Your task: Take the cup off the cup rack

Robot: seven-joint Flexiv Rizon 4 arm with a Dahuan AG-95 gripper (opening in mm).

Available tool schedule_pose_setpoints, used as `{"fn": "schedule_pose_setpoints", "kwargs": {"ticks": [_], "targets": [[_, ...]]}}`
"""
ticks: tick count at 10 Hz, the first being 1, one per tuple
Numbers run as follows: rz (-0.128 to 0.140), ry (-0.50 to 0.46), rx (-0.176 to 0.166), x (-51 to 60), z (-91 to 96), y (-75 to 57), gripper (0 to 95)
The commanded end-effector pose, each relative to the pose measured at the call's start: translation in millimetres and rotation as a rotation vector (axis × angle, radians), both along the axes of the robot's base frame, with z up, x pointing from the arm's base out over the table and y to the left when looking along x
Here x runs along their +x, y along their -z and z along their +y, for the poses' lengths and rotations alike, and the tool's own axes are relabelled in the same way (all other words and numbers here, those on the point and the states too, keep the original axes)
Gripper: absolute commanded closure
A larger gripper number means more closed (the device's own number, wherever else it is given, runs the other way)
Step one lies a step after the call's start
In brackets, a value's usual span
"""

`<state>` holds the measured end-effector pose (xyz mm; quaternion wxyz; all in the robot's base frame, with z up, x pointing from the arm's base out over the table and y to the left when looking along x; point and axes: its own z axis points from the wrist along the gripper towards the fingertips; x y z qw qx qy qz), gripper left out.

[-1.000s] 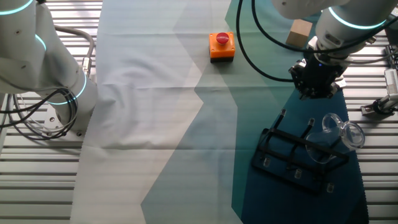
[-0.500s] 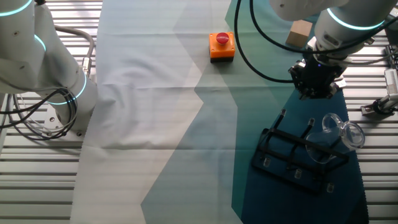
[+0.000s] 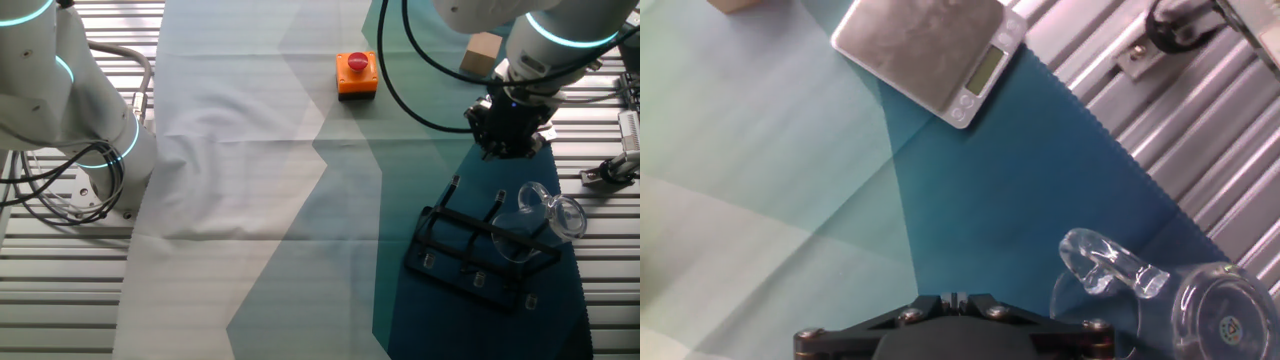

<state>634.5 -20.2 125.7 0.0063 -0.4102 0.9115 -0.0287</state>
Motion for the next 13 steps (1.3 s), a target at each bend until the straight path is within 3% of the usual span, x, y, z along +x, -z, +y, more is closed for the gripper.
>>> {"fn": "schedule_pose_setpoints", "kwargs": {"ticks": [1,2,3,8,9,11,13], "targets": [[0.013,-0.01,-0.003,1.6,0.8,-0.1,95.0],[0.012,-0.005,0.007,1.6,0.8,-0.1,95.0],[0.012,-0.02,-0.025,1.6,0.8,-0.1,95.0],[0.022,-0.07,-0.021,3.1,1.4,0.6,95.0],[0.026,-0.083,-0.031,11.0,2.7,6.2,95.0],[0.026,-0.098,-0.02,27.3,1.3,16.1,95.0],[0.025,-0.098,-0.022,41.7,0.9,16.7,95.0]]}}
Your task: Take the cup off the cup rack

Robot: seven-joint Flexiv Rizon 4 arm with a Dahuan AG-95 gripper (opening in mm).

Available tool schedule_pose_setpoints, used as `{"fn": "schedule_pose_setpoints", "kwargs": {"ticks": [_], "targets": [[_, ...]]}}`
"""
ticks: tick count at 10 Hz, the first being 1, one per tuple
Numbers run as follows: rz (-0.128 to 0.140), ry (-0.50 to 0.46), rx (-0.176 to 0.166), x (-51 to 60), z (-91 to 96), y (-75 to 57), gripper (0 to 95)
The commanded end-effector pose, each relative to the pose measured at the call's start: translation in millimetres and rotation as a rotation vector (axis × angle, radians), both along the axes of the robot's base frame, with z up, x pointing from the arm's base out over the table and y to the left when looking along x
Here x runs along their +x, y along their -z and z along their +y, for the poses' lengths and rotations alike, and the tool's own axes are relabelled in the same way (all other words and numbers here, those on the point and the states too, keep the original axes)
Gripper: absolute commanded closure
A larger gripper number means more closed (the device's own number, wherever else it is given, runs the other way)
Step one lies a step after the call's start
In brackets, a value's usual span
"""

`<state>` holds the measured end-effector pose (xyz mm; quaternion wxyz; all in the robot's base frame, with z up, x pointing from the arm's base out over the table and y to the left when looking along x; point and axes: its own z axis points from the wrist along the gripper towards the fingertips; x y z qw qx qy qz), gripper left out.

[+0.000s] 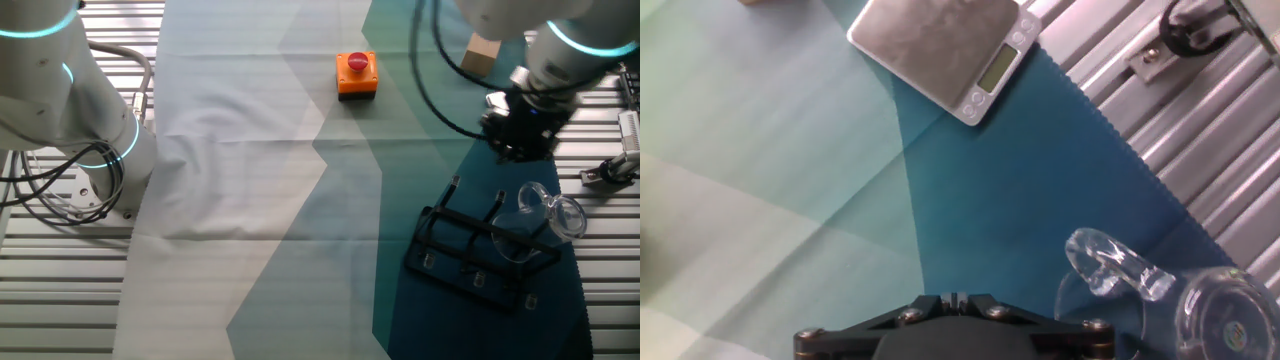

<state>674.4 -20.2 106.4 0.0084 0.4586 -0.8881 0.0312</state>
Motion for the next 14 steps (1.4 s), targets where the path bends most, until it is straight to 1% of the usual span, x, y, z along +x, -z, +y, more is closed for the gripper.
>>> {"fn": "schedule_pose_setpoints", "kwargs": {"ticks": [1,2,4,5,6,7,8,10,12,14], "targets": [[0.0,0.006,-0.004,5.5,1.4,-3.1,95.0],[0.004,-0.004,-0.006,17.5,5.2,-7.0,95.0],[0.002,-0.044,-0.018,23.4,6.2,-6.6,95.0],[0.006,-0.098,-0.022,28.4,5.6,-4.9,95.0],[0.012,-0.165,-0.023,30.9,5.7,-4.5,95.0],[0.024,-0.259,-0.024,33.7,5.7,-3.9,95.0],[0.033,-0.297,-0.025,34.8,5.6,-3.5,95.0],[0.039,-0.37,-0.021,38.7,5.0,-1.6,95.0],[0.051,-0.462,-0.027,49.9,5.0,1.8,95.0],[0.054,-0.493,-0.035,54.6,5.5,2.6,95.0]]}}
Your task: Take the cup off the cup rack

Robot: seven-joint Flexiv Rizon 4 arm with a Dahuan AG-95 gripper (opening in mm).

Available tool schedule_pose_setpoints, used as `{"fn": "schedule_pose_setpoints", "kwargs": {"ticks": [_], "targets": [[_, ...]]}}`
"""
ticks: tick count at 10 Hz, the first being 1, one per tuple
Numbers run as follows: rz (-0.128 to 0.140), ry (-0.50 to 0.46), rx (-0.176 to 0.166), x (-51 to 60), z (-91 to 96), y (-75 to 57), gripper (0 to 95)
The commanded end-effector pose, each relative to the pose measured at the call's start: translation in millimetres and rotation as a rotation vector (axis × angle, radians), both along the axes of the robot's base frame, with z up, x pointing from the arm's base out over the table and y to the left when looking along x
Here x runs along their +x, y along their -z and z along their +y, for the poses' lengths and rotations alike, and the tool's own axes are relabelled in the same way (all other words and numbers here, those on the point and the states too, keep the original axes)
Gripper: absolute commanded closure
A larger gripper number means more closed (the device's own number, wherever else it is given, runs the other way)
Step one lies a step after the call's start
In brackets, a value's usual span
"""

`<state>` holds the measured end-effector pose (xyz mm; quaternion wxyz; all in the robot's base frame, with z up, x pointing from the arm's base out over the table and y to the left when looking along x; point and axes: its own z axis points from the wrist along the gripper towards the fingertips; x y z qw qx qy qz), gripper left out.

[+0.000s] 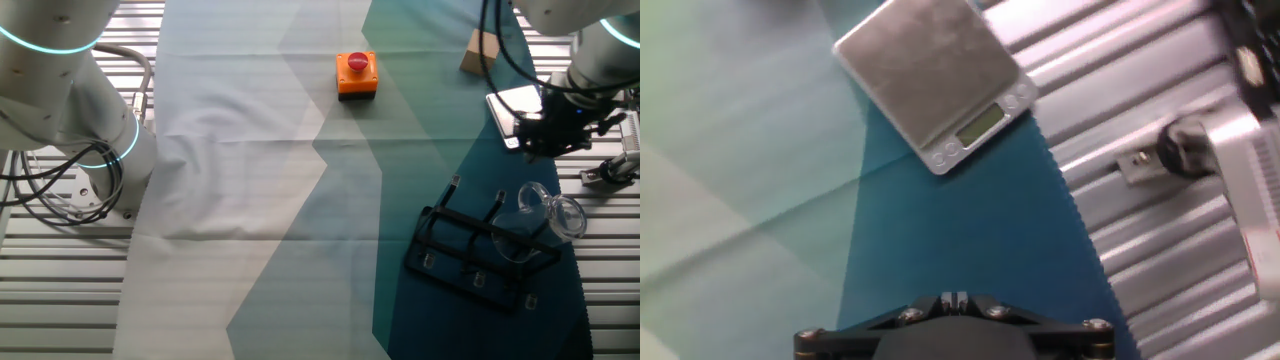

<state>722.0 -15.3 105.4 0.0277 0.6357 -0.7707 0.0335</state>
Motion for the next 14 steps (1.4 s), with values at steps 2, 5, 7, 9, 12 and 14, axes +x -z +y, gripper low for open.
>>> {"fn": "schedule_pose_setpoints", "kwargs": {"ticks": [2,5,7,9,12,14], "targets": [[0.014,-0.114,-0.037,8.5,0.9,1.7,95.0],[0.014,-0.112,-0.037,9.2,-0.1,3.1,95.0],[0.016,-0.105,-0.044,9.2,-0.9,3.6,95.0],[0.018,-0.115,-0.046,9.4,-1.0,4.0,95.0],[0.018,-0.132,-0.041,10.8,-1.7,5.5,95.0],[0.018,-0.141,-0.042,11.5,-1.9,6.0,95.0]]}}
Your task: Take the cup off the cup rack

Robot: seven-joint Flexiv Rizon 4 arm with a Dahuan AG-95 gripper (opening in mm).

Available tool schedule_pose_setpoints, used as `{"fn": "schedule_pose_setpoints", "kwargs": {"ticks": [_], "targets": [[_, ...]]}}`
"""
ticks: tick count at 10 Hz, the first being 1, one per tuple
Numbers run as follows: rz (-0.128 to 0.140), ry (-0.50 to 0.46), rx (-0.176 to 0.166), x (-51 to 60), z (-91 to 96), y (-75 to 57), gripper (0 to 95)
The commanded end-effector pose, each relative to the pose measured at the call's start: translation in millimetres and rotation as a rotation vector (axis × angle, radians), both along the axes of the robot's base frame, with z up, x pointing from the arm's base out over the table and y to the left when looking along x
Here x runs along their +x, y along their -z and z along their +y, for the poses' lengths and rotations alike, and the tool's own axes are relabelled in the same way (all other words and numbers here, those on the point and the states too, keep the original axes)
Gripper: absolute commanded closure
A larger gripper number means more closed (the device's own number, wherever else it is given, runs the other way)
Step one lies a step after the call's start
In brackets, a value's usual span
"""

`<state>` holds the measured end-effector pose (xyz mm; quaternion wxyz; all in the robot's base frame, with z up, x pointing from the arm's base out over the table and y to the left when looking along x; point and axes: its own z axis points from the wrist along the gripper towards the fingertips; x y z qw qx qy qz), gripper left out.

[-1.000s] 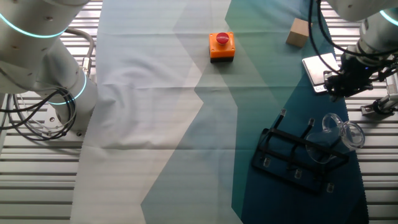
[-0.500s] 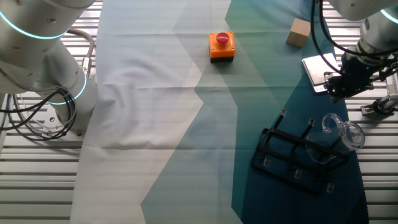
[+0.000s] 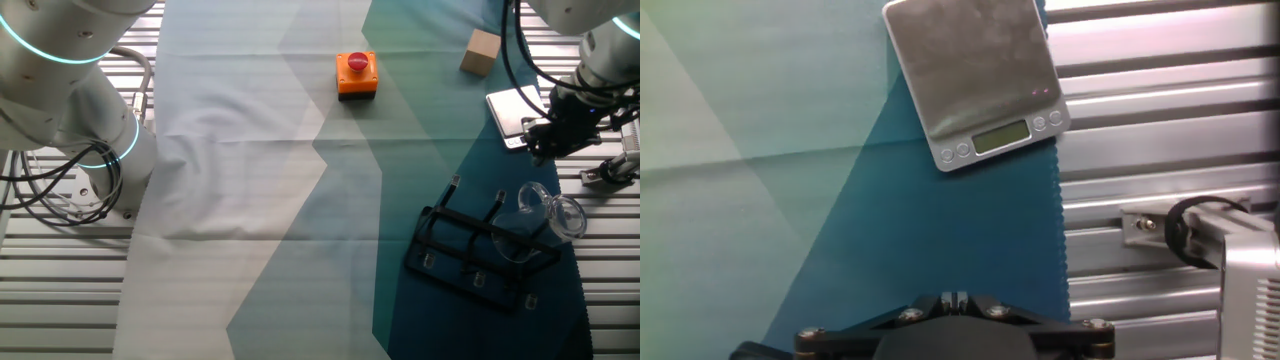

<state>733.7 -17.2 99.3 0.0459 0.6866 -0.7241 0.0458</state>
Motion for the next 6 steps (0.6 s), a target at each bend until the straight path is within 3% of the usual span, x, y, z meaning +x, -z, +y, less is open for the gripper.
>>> {"fn": "schedule_pose_setpoints", "kwargs": {"ticks": [1,6], "targets": [[0.0,-0.01,-0.004,0.0,-0.1,0.1,76.0],[0.0,-0.019,-0.007,0.2,-1.7,1.1,76.0]]}}
